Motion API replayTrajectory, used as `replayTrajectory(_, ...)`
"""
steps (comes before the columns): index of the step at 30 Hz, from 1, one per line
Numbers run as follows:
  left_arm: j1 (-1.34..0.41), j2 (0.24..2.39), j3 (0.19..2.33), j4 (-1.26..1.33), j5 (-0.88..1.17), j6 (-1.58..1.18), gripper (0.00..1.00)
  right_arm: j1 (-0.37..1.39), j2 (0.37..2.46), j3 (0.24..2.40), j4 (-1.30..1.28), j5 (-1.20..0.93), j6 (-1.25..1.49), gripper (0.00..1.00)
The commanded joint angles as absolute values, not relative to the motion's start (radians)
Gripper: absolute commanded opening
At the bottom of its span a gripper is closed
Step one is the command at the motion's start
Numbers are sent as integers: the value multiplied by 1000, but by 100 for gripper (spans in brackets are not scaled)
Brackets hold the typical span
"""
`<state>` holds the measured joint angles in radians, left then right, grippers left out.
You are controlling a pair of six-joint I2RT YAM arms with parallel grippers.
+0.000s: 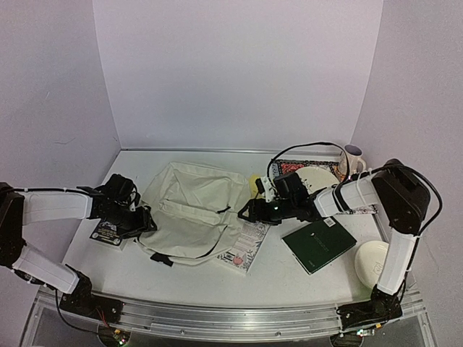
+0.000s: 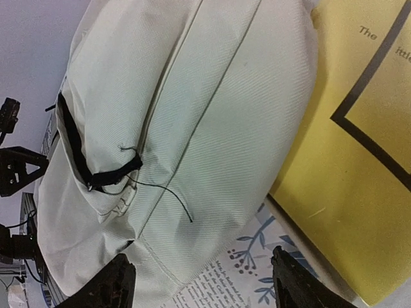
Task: Pack the student bag
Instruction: Pick up the book from the student bag.
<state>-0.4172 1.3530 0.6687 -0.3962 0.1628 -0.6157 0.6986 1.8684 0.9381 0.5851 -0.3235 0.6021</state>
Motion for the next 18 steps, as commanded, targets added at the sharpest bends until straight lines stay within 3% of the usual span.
replayTrajectory(1,-467,1291,643,-333,325,-679,58,714,1903,1001,615,-368,618,72)
replayTrajectory(10,-566,1260,693,-295,349,-732,56,723,1917,1017,613,-408,629,72)
replayTrajectory(18,-575,1259,682,-275,322,-758,44,749,1846,931,514,-363,629,75)
